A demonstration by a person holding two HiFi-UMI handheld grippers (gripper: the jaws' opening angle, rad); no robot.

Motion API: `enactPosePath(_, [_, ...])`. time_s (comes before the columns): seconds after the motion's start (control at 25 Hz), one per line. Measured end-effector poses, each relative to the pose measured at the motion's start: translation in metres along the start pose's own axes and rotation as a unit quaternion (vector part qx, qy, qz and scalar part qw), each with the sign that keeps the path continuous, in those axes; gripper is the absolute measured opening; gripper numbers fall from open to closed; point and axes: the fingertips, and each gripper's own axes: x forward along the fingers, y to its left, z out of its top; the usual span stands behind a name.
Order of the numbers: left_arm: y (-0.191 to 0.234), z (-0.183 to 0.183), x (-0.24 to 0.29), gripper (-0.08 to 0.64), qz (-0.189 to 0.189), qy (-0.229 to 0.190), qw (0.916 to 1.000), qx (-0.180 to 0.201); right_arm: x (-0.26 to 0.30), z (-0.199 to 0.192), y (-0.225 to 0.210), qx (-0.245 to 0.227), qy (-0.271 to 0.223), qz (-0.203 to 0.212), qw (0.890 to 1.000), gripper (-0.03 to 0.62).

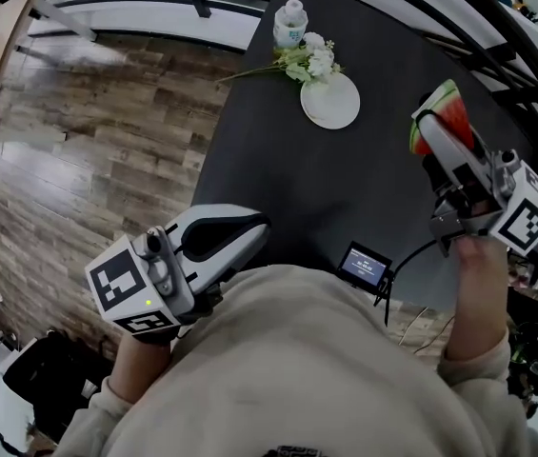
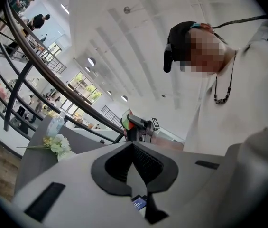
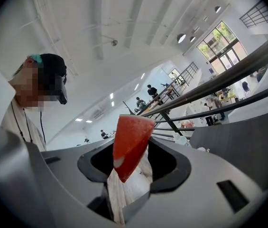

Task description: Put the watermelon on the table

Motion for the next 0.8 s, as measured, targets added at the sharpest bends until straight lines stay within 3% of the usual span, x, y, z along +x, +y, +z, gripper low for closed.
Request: enactPosePath(0.8, [0.024, -0.009, -0.016, 0.002, 0.014, 0.019, 0.9993, -0.03, 0.056, -0.031, -0.059, 0.007, 0.062, -0.031, 0.998, 0.199])
